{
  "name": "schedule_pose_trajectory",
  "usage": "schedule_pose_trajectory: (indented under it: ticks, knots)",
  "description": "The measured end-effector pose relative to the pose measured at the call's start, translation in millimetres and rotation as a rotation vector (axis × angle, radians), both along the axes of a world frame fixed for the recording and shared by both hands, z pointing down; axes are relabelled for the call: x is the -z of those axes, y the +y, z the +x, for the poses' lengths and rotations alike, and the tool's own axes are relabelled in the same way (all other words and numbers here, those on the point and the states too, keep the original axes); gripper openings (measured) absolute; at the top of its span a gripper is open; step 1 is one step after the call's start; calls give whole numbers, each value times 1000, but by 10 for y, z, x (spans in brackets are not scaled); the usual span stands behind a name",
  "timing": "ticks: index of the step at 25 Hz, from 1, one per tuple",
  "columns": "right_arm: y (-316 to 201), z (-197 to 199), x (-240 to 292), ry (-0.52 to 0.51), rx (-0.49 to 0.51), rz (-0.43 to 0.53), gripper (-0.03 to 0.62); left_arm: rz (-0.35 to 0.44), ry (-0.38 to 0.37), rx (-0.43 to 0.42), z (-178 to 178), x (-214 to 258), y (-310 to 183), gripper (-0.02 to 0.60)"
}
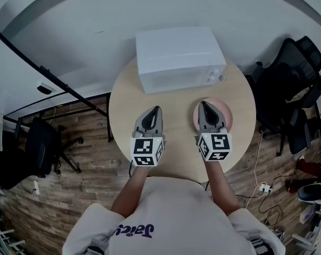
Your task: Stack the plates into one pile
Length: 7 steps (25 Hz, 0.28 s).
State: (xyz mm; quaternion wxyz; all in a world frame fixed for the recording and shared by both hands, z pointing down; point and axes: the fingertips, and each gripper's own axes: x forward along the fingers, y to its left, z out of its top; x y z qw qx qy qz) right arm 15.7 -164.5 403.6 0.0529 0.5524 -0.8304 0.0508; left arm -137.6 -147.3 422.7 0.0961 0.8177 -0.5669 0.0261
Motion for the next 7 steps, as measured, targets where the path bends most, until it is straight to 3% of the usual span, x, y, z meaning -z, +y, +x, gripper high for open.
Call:
schedule_pose_trajectory:
  ticks: [7]
  knots:
    - [40,-133,-106,11,13,-26,17,-28,18,-7,-82,-116,16,14]
